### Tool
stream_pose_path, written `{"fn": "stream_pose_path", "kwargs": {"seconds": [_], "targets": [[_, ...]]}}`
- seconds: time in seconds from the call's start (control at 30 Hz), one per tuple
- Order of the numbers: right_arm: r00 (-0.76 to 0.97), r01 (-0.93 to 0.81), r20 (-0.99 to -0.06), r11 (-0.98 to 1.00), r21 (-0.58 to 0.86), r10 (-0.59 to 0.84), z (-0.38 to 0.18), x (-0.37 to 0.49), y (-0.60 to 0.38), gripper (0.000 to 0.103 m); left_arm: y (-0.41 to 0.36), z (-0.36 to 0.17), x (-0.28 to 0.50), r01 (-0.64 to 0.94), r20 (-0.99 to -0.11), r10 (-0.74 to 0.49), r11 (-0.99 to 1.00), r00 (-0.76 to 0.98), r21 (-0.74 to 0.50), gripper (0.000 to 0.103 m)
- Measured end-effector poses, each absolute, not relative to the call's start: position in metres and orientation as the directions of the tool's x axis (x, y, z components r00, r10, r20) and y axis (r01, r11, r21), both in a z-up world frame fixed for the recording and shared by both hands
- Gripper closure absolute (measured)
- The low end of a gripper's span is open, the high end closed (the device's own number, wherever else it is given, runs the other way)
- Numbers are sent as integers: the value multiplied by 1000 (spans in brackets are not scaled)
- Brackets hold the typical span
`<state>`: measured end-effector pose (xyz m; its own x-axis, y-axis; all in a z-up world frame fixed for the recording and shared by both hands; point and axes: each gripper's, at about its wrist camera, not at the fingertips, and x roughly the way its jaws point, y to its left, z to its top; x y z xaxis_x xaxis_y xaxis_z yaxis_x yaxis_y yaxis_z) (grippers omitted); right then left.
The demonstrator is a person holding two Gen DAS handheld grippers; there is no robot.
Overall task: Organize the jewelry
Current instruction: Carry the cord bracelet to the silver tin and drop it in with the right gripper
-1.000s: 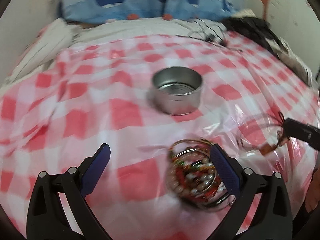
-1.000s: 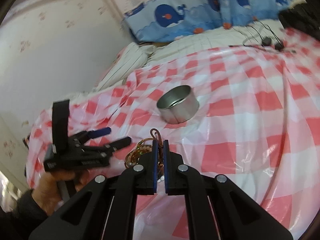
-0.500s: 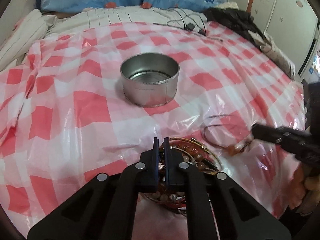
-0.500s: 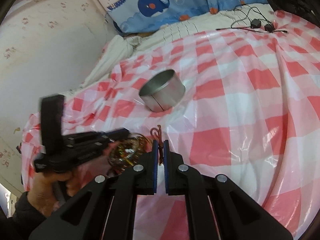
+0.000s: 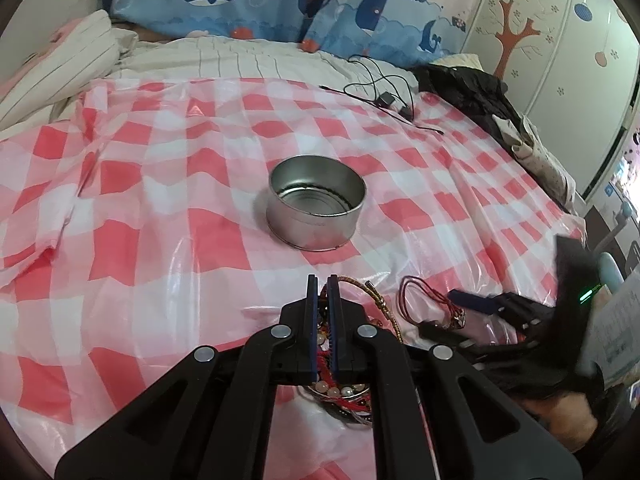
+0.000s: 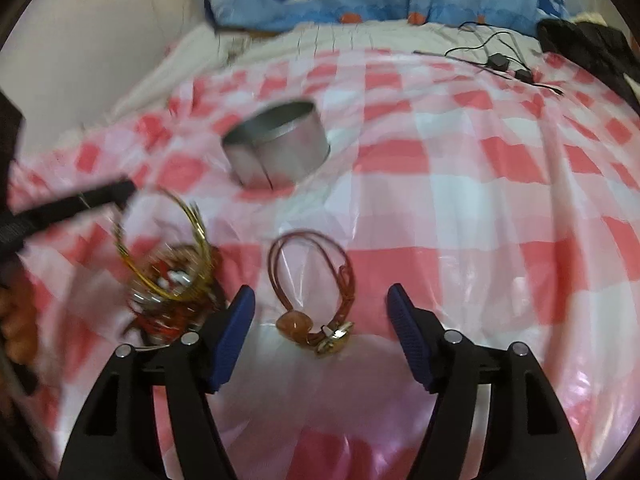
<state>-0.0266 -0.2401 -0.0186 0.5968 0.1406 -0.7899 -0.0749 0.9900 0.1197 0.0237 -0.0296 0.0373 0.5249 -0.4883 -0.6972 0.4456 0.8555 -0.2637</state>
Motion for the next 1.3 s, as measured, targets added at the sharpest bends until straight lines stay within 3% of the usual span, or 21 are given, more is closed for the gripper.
{"fn": "stream_pose_path", "kwargs": {"seconds": [0.07,0.1,0.13,0.3,0.53,0.87,1.1,1.3], "targets": [[603,-96,-787,992,87,127,-18,-28,-235,61,-28,38,23,444,-697,-486,857,528,-261,99],[603,-100,-787,991,85,128,-17,-29,-235,81,-28,38,23,444,-696,-485,858,530,-259,99],[602,-99,-787,990,100,139,-17,-30,-239,86,-28,39,22,445,-695,-485,858,532,-258,99],[608,-100,-721,933,347,333,-7,-33,-261,87,-25,46,21,452,-671,-507,848,540,-278,99],[659,-145,-613,873,466,436,34,-21,-269,87,-22,64,29,438,-632,-522,846,572,-303,99],[667,-220,-600,887,407,441,67,34,-259,87,-31,83,74,399,-591,-495,868,637,-297,99],[672,-239,-613,905,352,416,71,70,-259,87,-57,69,123,353,-576,-463,887,674,-300,99],[626,-257,-659,908,331,417,52,104,-246,87,-92,16,158,403,-744,-423,887,518,-225,97]]}}
